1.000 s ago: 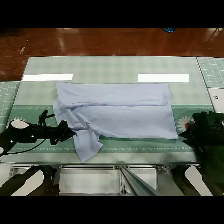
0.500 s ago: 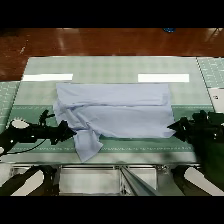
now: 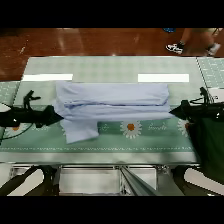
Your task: Fold the shirts.
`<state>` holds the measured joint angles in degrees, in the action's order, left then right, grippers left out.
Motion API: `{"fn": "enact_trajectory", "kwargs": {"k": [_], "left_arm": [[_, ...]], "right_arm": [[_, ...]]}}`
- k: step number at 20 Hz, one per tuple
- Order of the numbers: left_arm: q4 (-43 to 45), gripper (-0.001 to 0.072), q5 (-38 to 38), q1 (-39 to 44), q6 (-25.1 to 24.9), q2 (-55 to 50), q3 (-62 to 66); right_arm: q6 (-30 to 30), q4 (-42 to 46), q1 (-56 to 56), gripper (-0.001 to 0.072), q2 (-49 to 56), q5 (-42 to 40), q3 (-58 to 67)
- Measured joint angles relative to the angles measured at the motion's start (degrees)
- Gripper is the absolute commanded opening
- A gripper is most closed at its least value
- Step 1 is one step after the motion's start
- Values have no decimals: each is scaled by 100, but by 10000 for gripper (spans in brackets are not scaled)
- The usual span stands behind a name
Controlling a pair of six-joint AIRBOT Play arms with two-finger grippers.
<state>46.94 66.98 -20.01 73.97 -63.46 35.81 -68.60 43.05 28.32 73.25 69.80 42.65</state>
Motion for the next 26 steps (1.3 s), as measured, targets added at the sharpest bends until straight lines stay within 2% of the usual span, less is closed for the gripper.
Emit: {"fn": "enact_trajectory", "kwargs": {"k": [5, 14, 15, 16, 17, 18, 21, 26], "left_arm": [[-74, 16, 365, 140, -101, -901, 1744], [-90, 16, 861, 743, 706, -3707, 5112], [-92, 20, 960, 758, 756, -3950, 5337], [-85, 116, 1040, 772, 800, -4186, 5510], [-85, 375, 1110, 789, 828, -4369, 5630], [-85, 505, 1132, 804, 868, -4544, 5722], [-94, 505, 1285, 741, 1016, -4826, 5934], [127, 505, 1853, 81, 1113, -4522, 6581]], "right_arm": [[-157, -26, -363, 19, 426, 188, 1187], [-584, -149, -872, 20, 1818, -297, 2697], [-586, -201, -885, 84, 1963, -354, 2774], [-603, -247, -896, 322, 2092, -422, 2822], [-601, -291, -905, 411, 2214, -520, 2865], [-599, -310, -920, 412, 2317, -651, 2892], [-577, -363, -885, 411, 2459, -769, 3023], [-669, 61, -157, 411, 2118, -190, 3486]]}}
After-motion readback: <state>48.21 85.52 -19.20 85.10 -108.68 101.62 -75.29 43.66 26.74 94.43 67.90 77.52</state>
